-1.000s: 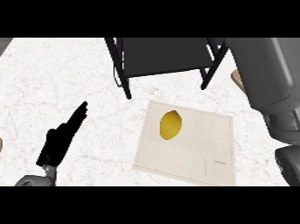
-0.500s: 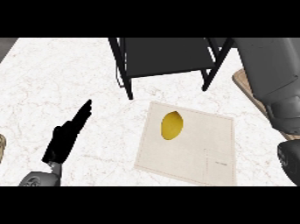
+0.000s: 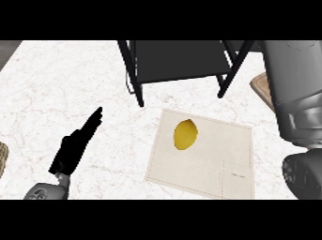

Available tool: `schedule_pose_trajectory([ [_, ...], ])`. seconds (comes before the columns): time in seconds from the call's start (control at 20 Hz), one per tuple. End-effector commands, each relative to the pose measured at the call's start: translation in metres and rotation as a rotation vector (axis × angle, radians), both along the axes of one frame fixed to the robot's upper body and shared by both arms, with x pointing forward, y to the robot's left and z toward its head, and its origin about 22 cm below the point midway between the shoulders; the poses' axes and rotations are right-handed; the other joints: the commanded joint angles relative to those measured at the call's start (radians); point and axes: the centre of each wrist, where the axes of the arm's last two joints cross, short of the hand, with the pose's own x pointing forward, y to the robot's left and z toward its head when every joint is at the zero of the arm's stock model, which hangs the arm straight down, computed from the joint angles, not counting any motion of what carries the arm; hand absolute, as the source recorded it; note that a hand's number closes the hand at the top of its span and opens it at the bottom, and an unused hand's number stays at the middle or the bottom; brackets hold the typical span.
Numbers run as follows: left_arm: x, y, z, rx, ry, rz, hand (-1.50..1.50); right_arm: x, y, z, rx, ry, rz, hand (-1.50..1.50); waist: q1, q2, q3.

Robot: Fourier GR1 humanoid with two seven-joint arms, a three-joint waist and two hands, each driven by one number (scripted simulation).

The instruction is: Pick the bell pepper from the placemat and place it in the tiered shelf

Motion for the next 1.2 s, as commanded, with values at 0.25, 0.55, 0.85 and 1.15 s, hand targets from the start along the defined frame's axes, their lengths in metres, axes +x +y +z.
schedule_pose_trajectory([
  [0.25,-0.004,0.022,0.004,0.013,0.009,0.029,0.0,0.005,-0.002,-0.033,0.221,-0.202,-0.213,-1.5,-0.008,0.026,-0.005],
  [0.55,-0.012,0.034,-0.005,0.024,0.042,0.088,0.0,0.0,-0.072,-0.025,0.27,-0.233,-0.439,-1.5,-0.055,0.011,-0.005],
  [0.85,-0.012,0.037,-0.008,-0.006,0.043,0.105,0.0,-0.03,-0.157,-0.042,0.216,-0.187,-0.397,-1.5,-0.082,0.005,-0.005],
  [1.15,-0.012,0.038,-0.008,-0.012,0.043,0.103,0.0,-0.075,-0.205,-0.049,0.137,-0.182,-0.328,-1.5,-0.081,0.005,-0.006],
])
